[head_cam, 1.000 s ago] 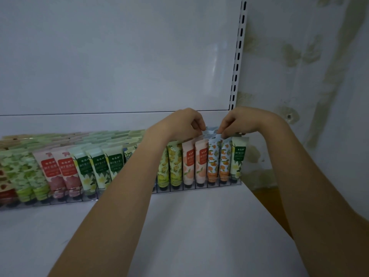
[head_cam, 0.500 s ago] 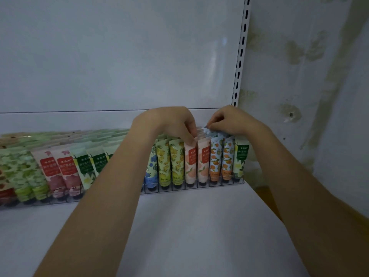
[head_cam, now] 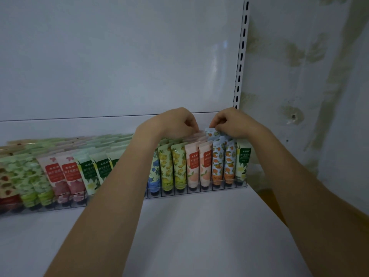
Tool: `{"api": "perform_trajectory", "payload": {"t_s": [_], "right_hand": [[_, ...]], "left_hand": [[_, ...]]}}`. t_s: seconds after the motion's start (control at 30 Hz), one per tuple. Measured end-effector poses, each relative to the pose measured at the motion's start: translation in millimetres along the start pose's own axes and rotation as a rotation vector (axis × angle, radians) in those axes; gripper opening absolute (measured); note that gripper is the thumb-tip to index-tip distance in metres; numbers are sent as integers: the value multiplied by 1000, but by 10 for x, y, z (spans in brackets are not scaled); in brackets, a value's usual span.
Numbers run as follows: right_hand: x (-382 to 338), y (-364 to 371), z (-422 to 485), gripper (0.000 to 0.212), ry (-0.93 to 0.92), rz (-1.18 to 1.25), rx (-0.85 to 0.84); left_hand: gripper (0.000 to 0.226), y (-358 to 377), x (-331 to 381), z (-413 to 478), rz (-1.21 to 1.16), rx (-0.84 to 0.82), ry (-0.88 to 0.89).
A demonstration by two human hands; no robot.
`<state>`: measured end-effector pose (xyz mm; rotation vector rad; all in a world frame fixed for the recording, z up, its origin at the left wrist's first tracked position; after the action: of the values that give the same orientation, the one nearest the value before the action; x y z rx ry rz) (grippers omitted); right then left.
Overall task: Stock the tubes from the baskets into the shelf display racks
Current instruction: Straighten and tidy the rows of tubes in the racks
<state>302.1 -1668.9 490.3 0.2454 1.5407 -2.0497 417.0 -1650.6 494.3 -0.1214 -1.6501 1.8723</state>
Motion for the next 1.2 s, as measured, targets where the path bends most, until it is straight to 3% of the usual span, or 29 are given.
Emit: {"api": "perform_trajectory", "payload": {"t_s": [0.13,0.3,0.4,0.47,0.7,1.03,1.2], "right_hand": [[-11,-73,3,21,-25,43,39],[-13,127,1,26,-21,-18,-93],[4,19,11,24,-21,32,-25],[56,-118,4,21,-15,60,28],[237,-96,-43,14,71,64,-51],[254,-25,12,16,62,12,-65],[258,-23,20,7,53,-22,-107]], "left_hand": [[23,54,30,75,15,38,14],[26,161,20,113,38,1,15],[27,150,16,122,44,12,25],[26,153,18,133,44,17,32],[24,61,130,204,11,171,136],[17,184,144,303,1,168,163],[17,182,134,320,4,150,167]]}}
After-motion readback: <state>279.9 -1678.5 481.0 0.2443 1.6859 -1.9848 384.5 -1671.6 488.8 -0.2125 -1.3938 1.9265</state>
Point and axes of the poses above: each hand's wrist, its own z-axis towards the middle knuckle, its own y-axis out of the palm, x = y × z, the point moved 10 cm from there along z, towards the middle knuckle
